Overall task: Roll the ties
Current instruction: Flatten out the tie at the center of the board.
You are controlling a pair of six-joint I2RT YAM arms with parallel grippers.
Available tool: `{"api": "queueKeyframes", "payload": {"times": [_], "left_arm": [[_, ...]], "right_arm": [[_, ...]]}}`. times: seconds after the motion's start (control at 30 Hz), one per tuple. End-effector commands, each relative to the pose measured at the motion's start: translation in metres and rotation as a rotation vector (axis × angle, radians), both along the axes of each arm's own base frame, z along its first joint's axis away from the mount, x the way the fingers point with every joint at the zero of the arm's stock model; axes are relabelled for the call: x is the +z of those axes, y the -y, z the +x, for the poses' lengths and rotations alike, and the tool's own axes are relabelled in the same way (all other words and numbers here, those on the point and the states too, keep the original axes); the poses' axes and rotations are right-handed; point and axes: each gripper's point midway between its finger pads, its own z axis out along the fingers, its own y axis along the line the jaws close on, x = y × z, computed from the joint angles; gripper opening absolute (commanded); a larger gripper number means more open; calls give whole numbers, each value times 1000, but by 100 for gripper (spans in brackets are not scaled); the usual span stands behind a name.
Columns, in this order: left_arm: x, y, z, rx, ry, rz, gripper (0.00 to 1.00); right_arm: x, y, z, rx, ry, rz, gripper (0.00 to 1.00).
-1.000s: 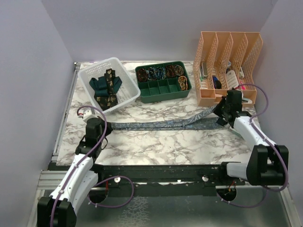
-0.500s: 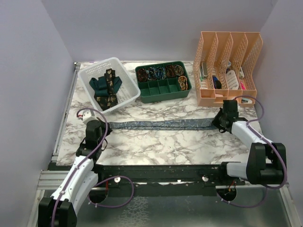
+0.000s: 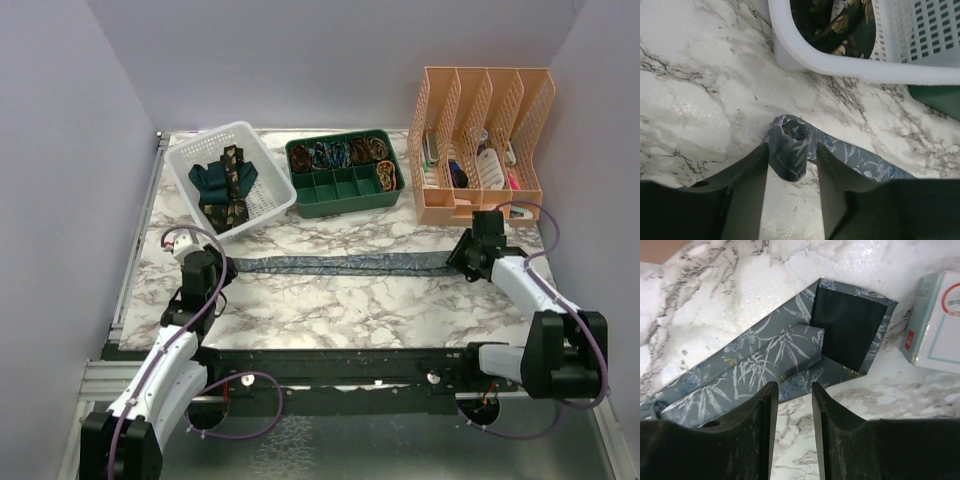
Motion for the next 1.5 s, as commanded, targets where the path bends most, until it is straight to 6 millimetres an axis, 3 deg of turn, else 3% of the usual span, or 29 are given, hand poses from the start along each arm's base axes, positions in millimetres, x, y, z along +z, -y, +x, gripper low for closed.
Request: {"api": "queueKeyframes", "payload": {"times": [0.0,0.1,0.23,0.37,0.57,0.87,1.13,1.2,1.3,1.47], "left_arm": [[19,-22,-6,141,-27,12,54],[28,-34,-13,206,-67,33,63],[45,-39,-17,249,-86,30,76],[63,-28,-12,173,-82,23,78],[76,-9,-8,36,-69,29,78],[87,16,-5,-130,-33,13,78],[100,44,-3,-292,33,-33,79],[101,46,-3,-307,41,-38,79],[102,48,-4,-318,46,-40,79],[104,47,-6,-314,58,-41,79]], "right_arm": [[42,10,4,-28,106,-39,40],[63,-14,14,85,202,52,40],[51,-42,16,176,210,184,39],[22,-31,8,102,84,156,37],[24,-38,27,206,87,154,36],[-3,-2,15,44,-58,16,36],[-17,-12,12,51,-39,93,39],[-19,-12,12,40,-38,97,40],[-25,-9,10,30,-32,91,52],[-40,-9,3,4,-47,103,53]]}}
